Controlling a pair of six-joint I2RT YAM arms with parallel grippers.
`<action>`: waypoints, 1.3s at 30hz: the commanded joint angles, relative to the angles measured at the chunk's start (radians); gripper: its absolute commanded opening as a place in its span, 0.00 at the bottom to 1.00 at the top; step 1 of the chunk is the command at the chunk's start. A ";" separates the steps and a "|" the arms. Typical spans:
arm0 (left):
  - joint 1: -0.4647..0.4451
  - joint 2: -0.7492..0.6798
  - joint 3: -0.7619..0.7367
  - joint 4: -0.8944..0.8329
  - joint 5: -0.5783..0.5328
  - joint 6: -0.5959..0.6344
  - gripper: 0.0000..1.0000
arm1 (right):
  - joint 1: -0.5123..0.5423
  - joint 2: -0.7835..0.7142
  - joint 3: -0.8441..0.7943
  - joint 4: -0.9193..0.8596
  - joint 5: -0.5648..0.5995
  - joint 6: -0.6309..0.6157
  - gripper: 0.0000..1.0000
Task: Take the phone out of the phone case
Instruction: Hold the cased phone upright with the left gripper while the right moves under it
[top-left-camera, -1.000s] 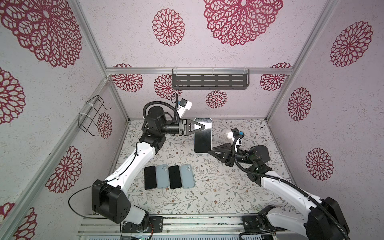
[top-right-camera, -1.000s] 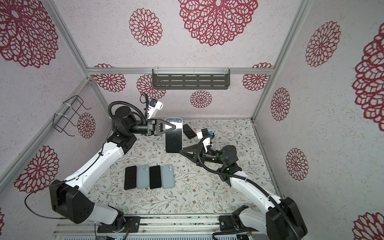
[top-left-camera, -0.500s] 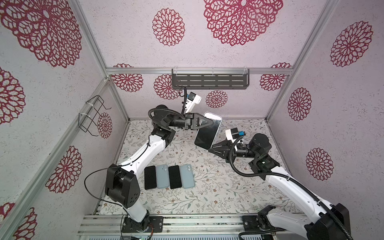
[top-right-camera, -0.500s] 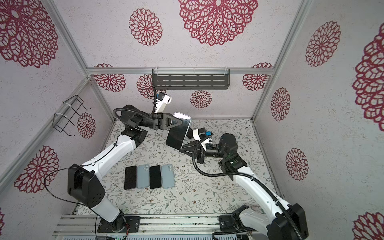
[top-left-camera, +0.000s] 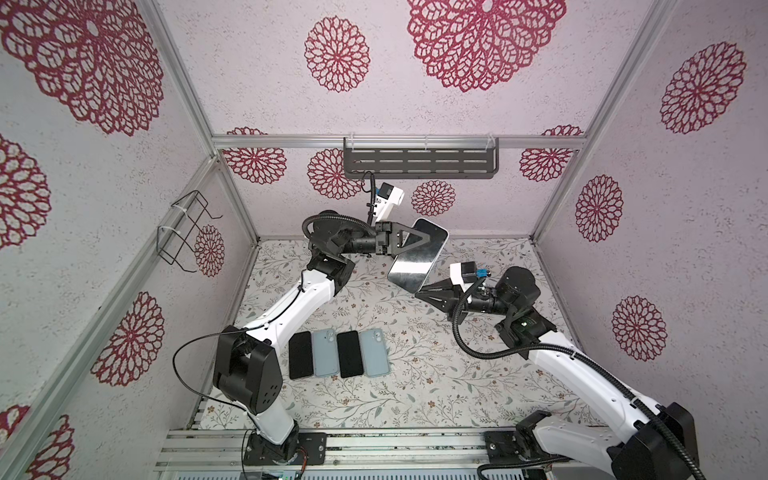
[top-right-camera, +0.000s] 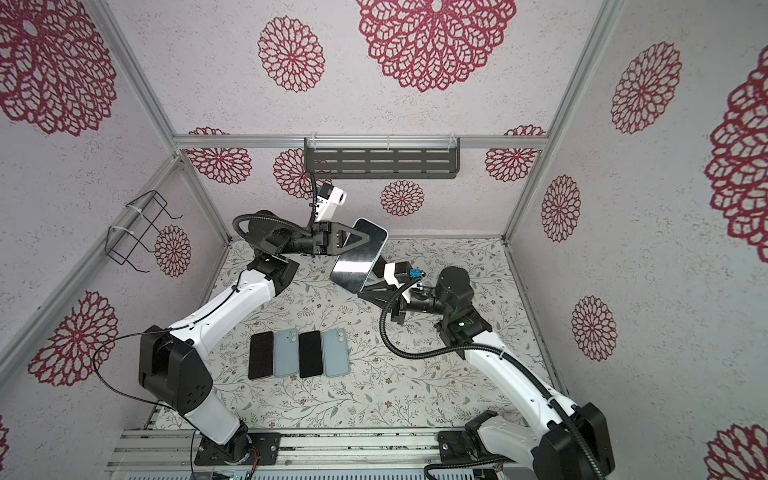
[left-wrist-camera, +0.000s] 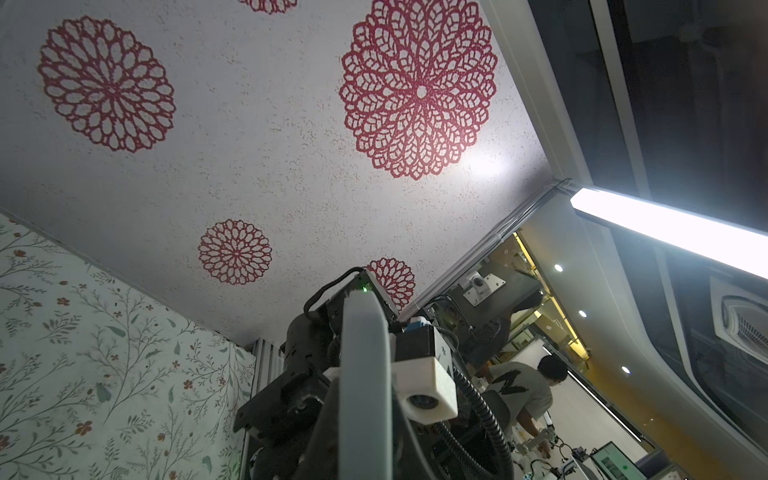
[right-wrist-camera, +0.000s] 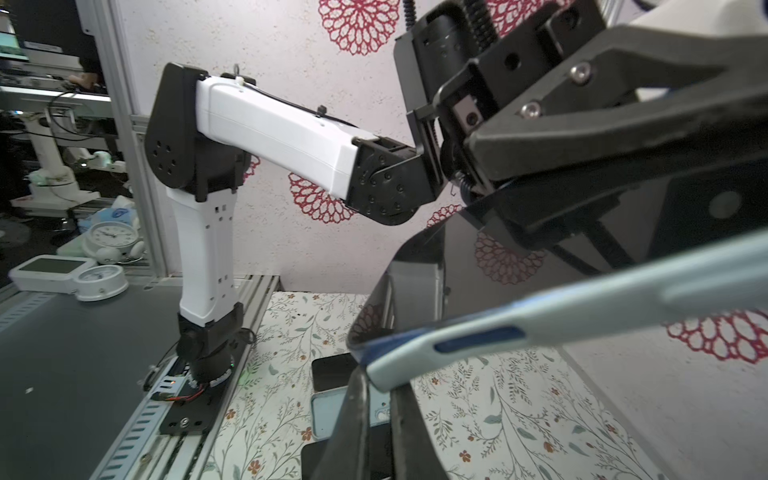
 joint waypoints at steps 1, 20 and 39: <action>0.024 -0.015 -0.003 -0.005 -0.158 -0.026 0.00 | 0.019 -0.091 -0.077 0.224 0.124 0.118 0.28; -0.024 -0.222 -0.323 0.010 -0.746 -0.089 0.00 | 0.079 -0.067 -0.166 0.373 0.492 0.843 0.67; -0.071 -0.246 -0.391 0.092 -0.792 -0.121 0.00 | 0.081 0.049 -0.188 0.564 0.484 0.949 0.65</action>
